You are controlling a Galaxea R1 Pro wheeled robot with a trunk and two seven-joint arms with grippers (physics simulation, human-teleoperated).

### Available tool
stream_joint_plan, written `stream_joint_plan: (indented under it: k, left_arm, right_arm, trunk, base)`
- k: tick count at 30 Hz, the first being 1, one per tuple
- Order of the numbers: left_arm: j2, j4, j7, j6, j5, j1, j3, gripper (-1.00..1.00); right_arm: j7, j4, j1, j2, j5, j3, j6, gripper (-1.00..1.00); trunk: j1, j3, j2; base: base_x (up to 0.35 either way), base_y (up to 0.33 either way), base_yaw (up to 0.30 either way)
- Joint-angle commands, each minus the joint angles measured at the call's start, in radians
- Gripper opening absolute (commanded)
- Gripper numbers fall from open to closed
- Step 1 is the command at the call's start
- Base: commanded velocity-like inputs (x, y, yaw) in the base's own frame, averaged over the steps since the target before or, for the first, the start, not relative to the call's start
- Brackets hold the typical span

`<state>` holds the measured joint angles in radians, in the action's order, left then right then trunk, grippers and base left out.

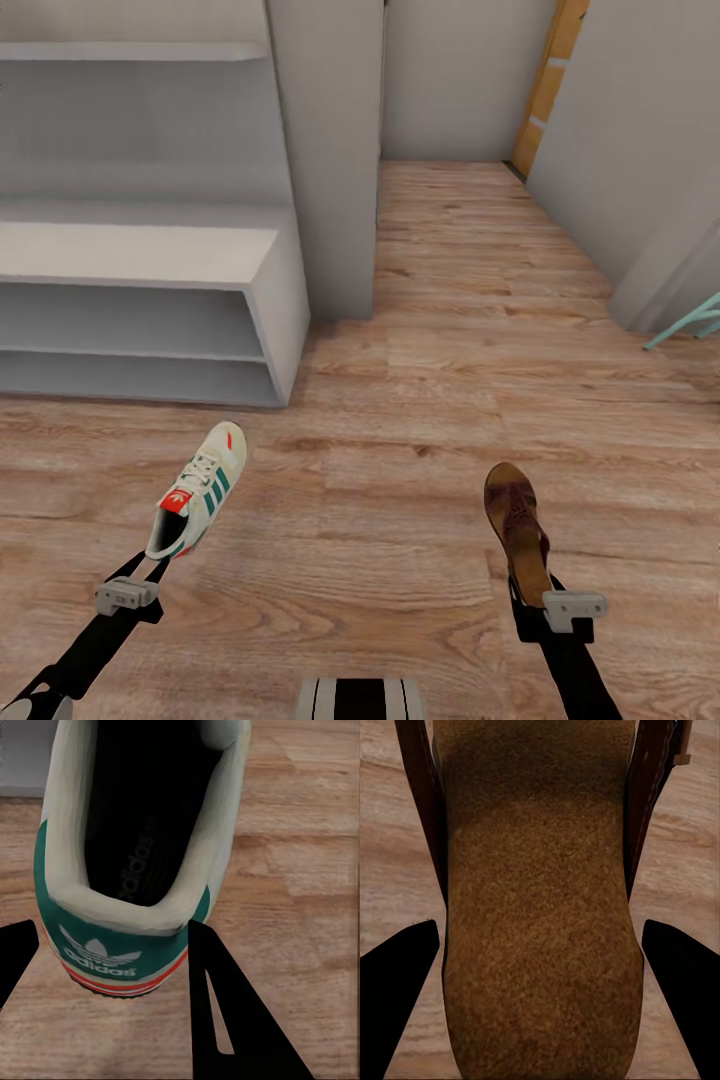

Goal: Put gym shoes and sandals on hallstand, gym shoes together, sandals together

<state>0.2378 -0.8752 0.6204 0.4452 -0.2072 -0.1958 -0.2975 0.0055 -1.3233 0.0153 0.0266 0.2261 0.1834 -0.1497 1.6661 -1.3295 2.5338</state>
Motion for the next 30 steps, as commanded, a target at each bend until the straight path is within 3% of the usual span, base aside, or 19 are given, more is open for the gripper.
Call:
stream_joint_plan:
  k: [1, 22, 27, 29, 30]
  left_arm:
    - [0.000, 0.001, 0.009, -0.002, -0.009, -0.001, -0.001, -1.00]
    - [0.000, 0.002, -0.006, -0.006, -0.011, -0.001, -0.004, -1.00]
    - [0.001, 0.002, -0.089, -0.020, -0.010, -0.005, -0.004, -1.00]
    - [0.002, 0.002, -0.171, -0.066, -0.009, -0.010, -0.001, -1.00]
    - [0.003, 0.002, -0.247, -0.167, -0.004, -0.032, 0.002, -1.00]
  right_arm:
    - [0.001, -0.001, 0.000, 0.001, 0.010, 0.002, -0.002, -1.00]
    - [0.001, 0.000, 0.000, 0.001, 0.009, 0.002, -0.002, -1.00]
    - [0.001, 0.000, 0.000, 0.001, 0.010, 0.002, -0.002, -1.00]
    - [0.001, 0.000, 0.000, 0.001, 0.010, 0.002, -0.002, -1.00]
    - [0.002, -0.001, 0.000, 0.001, 0.009, 0.002, -0.002, -1.00]
  trunk:
    - [0.000, 0.000, 0.000]
    - [0.000, 0.000, 0.000]
    - [0.000, 0.000, 0.000]
    - [0.000, 0.000, 0.000]
    - [0.000, 0.000, 0.000]
  base:
    - [-0.102, 0.000, 0.000]
    - [-0.013, 0.000, 0.000]
    - [0.000, 0.000, 0.000]
    - [0.000, 0.000, 0.000]
    - [0.000, 0.000, 0.000]
